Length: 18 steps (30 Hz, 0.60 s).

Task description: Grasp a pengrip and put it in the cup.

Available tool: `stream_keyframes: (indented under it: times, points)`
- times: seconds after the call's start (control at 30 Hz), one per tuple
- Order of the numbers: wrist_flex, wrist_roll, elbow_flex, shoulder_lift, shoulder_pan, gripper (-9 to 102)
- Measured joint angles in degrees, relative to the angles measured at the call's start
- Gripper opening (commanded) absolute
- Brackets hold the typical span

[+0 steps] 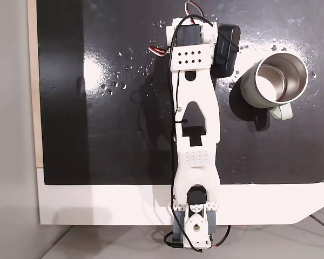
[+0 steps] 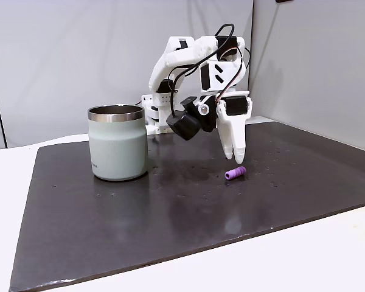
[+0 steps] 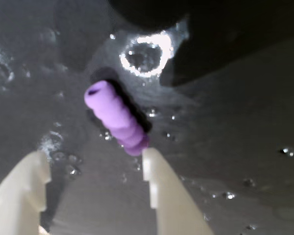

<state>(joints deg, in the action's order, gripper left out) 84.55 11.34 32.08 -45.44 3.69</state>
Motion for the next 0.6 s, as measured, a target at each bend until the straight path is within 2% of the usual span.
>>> stream_keyframes:
  times: [0.27, 0.33, 0.4, 0.43, 0.6]
  points:
    - [1.1, 0.0, -8.9, 9.4, 1.2, 18]
    - [1.2, 0.0, -10.9, 11.3, 1.5, 14]
    - [1.7, 0.0, -13.1, 13.2, 1.6, 2]
    - [1.8, -0.2, -14.1, 14.0, 1.7, 0]
    - [2.7, 0.3, -16.5, 16.3, 1.7, 0]
